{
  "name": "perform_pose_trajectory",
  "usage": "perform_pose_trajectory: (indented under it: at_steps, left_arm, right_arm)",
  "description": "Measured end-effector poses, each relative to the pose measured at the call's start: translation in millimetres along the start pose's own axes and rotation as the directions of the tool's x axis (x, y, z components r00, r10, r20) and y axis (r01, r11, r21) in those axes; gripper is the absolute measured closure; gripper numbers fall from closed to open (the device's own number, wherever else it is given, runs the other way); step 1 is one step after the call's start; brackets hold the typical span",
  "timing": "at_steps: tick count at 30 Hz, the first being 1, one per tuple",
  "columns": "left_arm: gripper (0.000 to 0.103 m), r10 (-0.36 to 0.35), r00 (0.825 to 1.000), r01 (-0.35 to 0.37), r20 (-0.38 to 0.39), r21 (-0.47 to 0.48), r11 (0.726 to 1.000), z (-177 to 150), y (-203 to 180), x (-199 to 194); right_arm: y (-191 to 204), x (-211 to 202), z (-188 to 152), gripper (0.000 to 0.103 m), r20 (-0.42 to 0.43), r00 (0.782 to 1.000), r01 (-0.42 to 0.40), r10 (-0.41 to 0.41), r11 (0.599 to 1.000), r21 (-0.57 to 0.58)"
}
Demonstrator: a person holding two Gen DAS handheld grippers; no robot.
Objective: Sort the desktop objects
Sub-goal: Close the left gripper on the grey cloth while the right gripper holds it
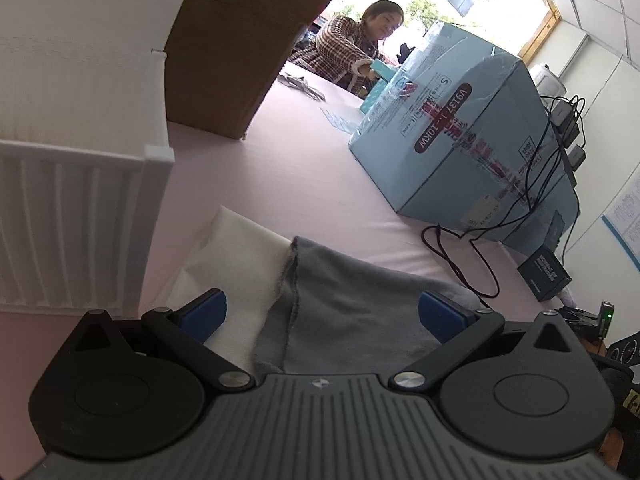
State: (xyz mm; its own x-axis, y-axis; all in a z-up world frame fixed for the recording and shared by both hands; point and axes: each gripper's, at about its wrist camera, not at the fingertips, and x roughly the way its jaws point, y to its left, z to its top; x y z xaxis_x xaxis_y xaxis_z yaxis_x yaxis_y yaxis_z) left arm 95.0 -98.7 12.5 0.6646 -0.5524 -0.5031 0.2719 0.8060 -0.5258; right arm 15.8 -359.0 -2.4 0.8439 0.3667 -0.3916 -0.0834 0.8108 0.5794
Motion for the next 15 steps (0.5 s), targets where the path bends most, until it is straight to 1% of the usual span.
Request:
perform_pose_trajectory:
  at_steps: [2,7,10,12,15]
  left_arm:
    - [0.0,-0.011,1.0,0.011,-0.009,0.001,1.0,0,0,1]
    - [0.0,0.013,1.0,-0.012,-0.016,0.053,0.999,-3,-6,4]
    - [0.0,0.019,0.999,-0.017,-0.029,0.066,0.998,-3,-8,5]
    - [0.0,0.013,0.998,-0.009,-0.055,0.063,0.998,0,-9,5]
    - [0.0,-0.02,0.993,0.024,-0.117,0.03,0.999,8,-6,7]
  right_arm:
    - [0,0,0,0.096,-0.003,1.0,0.003,-0.003,1.0,0.001]
    - [-2,2,0,0.096,-0.009,1.0,0.009,-0.009,1.0,0.009]
    - [-2,3,0,0.096,-0.014,1.0,0.018,-0.018,1.0,0.016]
    - [-3,3,0,0.096,-0.018,1.0,0.018,-0.018,1.0,0.022]
    - [-2,3,0,0.096,-0.019,1.0,0.015,-0.015,1.0,0.018]
